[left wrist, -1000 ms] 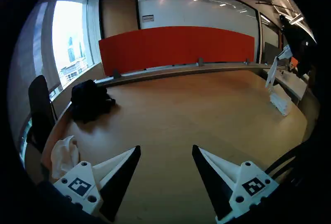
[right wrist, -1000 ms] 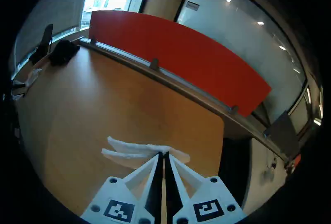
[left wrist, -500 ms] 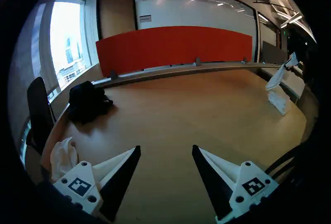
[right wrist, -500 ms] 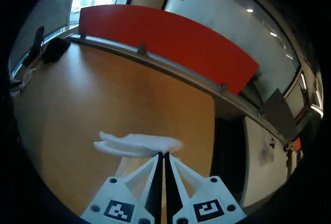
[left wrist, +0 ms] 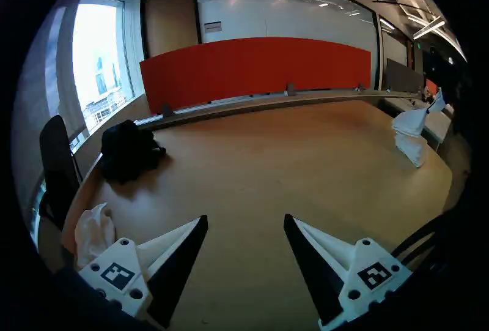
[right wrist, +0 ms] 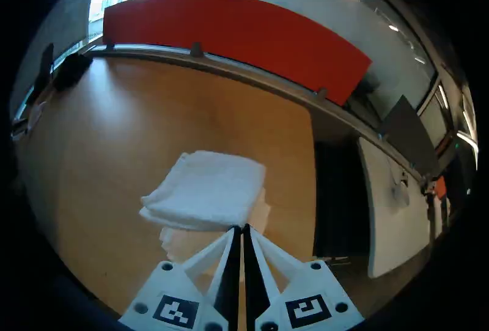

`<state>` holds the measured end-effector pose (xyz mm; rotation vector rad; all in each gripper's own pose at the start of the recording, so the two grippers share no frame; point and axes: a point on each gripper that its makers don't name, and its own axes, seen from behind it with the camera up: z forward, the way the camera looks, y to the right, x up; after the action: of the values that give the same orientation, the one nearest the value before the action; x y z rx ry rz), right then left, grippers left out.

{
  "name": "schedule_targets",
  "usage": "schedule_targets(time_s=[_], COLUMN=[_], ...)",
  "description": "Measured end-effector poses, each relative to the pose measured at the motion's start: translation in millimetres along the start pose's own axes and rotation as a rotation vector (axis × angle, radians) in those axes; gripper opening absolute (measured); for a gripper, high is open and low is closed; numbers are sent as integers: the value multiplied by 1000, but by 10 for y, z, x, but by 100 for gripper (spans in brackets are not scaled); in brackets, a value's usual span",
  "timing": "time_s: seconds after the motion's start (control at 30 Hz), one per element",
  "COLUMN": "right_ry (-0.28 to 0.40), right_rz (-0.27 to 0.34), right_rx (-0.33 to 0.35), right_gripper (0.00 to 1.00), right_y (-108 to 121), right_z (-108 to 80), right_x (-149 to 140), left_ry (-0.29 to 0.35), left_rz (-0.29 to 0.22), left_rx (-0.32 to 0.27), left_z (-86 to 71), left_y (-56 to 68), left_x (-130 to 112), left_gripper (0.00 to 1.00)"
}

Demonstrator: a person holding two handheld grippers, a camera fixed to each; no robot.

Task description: Fold towel

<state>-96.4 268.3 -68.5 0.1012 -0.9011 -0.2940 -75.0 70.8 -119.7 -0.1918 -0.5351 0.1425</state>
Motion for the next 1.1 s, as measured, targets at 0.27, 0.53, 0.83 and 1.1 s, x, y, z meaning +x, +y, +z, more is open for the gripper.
schedule_targets(time_s=[0.27, 0.53, 0.83, 1.1], right_ry=[-36, -72, -93, -111], right_rz=[45, 100, 138, 153], right_rx=[-18, -30, -34, -33], right_gripper=[3, 3, 3, 2], right_y=[68, 127, 98, 52], right_z=[35, 92, 152, 211], right_x=[-240, -498, -664, -765], left_ry=[-2, -7, -10, -9], left_rz=[2, 3, 6, 7], left_rx=[4, 7, 7, 6], left_z=[-33, -53, -54, -58], left_y=[-7, -8, -3, -7], left_x=[-10, -30, -30, -22], left_gripper=[92, 92, 92, 92])
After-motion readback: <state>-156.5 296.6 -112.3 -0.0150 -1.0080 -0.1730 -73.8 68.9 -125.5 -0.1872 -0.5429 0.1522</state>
